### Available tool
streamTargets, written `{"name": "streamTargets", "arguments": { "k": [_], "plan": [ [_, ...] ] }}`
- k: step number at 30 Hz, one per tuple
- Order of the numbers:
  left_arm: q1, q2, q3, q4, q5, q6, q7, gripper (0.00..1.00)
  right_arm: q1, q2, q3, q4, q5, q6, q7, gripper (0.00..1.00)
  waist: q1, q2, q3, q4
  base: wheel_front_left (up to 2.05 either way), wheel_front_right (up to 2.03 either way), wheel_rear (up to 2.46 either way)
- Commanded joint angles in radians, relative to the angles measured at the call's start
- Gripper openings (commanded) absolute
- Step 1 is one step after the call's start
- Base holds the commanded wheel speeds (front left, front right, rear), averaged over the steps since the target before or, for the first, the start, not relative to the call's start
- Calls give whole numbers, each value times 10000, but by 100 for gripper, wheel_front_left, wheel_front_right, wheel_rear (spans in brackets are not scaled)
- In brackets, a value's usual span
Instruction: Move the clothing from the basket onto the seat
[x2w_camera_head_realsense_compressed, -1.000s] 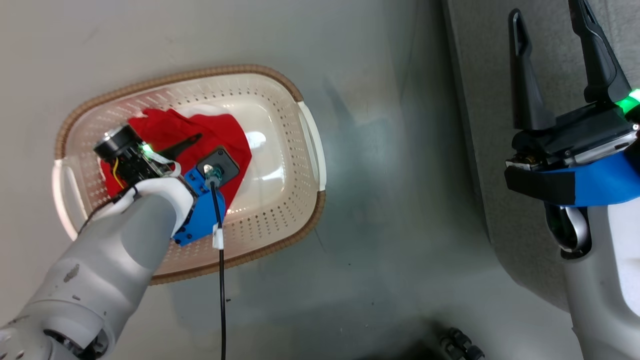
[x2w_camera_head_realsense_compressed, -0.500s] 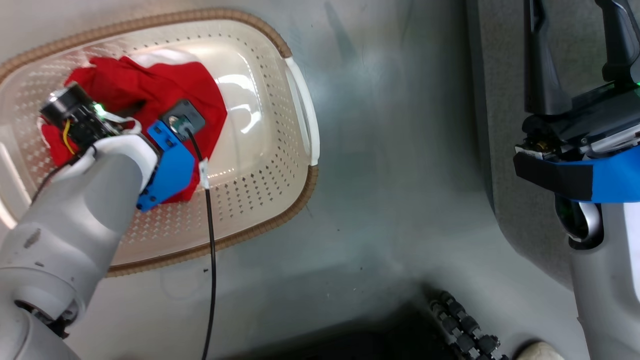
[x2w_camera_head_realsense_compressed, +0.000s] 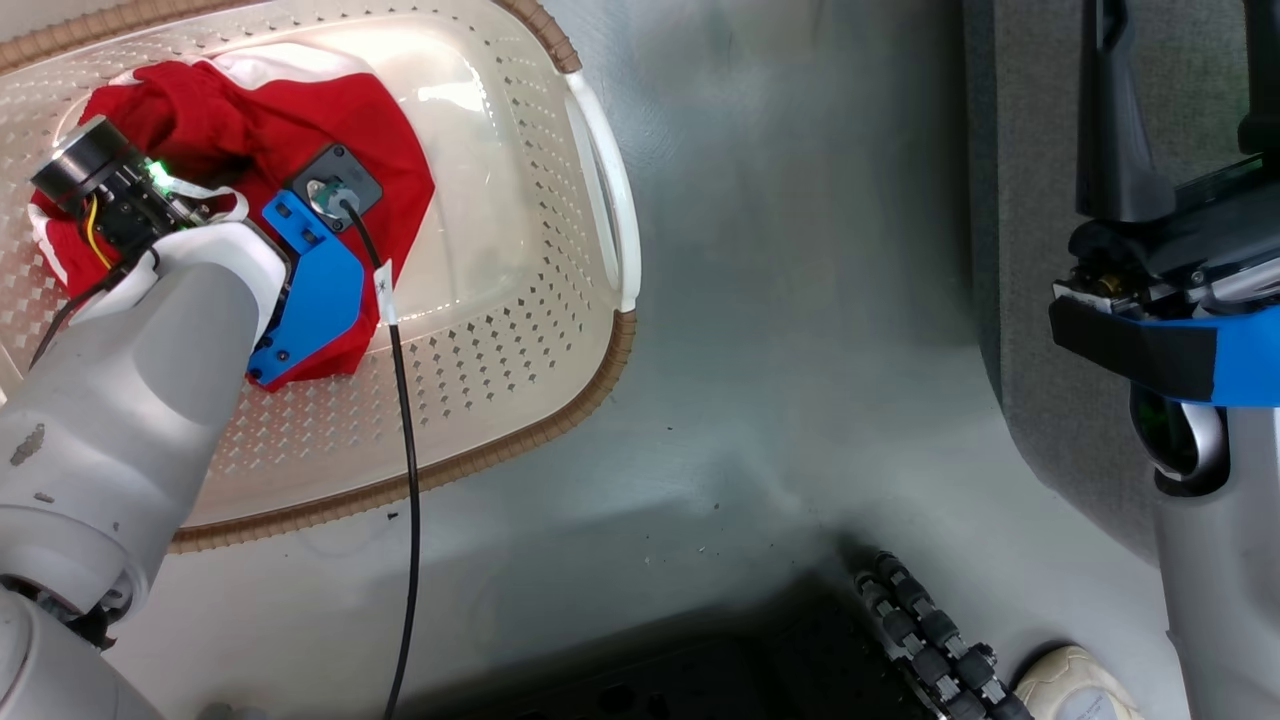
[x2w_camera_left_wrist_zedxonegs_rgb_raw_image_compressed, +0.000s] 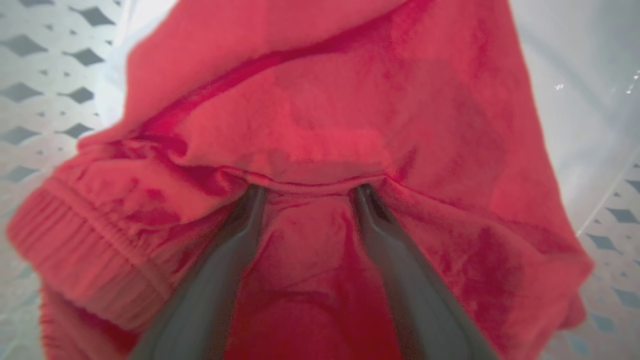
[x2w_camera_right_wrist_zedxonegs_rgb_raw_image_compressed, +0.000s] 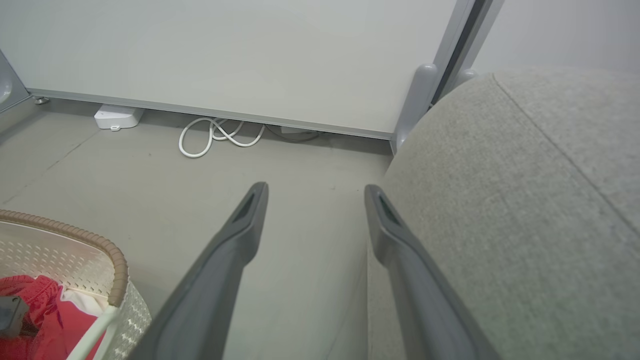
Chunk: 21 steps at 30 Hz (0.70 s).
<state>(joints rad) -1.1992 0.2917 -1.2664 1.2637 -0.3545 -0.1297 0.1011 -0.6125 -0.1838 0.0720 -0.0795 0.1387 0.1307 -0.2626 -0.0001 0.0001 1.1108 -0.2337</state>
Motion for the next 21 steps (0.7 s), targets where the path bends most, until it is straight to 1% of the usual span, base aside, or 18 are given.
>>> {"name": "streamTargets", "arguments": {
  "k": [1,2,3,4,5,13,21],
  "plan": [
    [35,35,-39,95,-52,-6,109,100,-188,-38,-33,-48,-50,1,-34,100,1,-1,29,-6,0,0,0],
    [89,15,-48,110,-109,-6,191,100,-193,-32,-45,-49,-61,1,-34,100,1,-1,48,-7,0,0,0],
    [112,6,-60,120,-114,-6,254,95,-195,-33,-63,-54,-70,1,-34,100,1,-1,62,-3,0,0,0],
    [105,-4,-72,128,-127,-6,287,46,-198,-38,-81,-53,-81,1,-34,100,1,-1,75,6,0,0,0],
    [101,-17,-84,129,-114,-6,294,0,-208,-43,-98,-42,-83,1,-34,100,1,-1,83,18,0,0,0],
    [129,-141,-127,59,-240,-6,255,0,-280,-58,-143,57,-111,1,-34,100,1,-1,-76,128,0,0,0],
    [308,-594,-145,-237,-340,-6,-416,0,-169,-72,-331,188,-85,1,-34,100,1,-1,-656,383,0,0,0]
  ]
}}
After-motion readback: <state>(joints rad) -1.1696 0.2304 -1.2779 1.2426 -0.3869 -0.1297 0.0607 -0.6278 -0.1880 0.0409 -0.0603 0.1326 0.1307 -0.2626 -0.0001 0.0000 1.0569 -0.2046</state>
